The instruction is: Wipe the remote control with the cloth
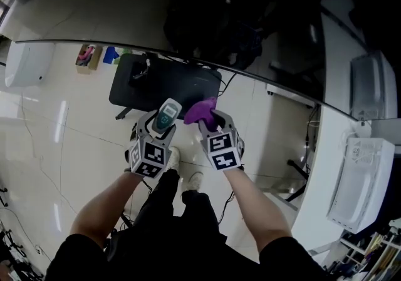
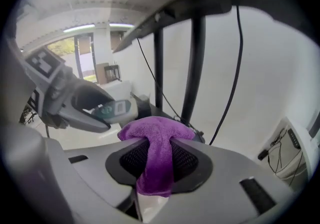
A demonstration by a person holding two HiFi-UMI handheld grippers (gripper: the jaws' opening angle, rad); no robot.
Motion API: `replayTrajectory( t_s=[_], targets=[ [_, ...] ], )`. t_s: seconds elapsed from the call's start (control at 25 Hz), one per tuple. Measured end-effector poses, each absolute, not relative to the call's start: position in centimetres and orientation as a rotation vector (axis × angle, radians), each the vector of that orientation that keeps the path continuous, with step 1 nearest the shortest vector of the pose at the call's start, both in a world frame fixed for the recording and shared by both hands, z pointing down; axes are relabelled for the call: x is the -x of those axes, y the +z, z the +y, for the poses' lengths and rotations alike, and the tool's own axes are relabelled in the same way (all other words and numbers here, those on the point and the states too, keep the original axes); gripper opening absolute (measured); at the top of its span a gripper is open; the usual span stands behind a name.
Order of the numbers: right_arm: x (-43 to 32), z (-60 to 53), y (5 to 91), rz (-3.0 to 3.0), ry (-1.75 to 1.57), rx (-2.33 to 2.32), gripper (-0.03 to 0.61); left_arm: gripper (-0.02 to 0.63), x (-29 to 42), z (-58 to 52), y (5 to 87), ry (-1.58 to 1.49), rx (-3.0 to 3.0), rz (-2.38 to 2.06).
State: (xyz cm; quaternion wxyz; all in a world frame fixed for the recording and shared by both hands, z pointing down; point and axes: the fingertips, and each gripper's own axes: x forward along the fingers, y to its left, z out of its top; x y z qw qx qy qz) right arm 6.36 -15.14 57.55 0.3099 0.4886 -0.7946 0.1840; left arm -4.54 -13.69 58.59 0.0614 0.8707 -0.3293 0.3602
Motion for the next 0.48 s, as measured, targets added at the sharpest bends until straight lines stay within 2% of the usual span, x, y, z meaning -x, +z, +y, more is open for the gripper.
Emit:
replayTrajectory(
  t_s=[0.24,0.48],
  targets=[
    [-2.3,-9.1,43.6,-2.323,0.264,-1.161,0.126,0.262,3.3,-8.4,51.4,1.139,-2.774,-0.998],
    [1.3,-2.3,39.1,-2.378,0.147,-0.897,0.124,0.262,0.9,-3.1,45.1,1.155,-2.923,-1.036]
  ],
)
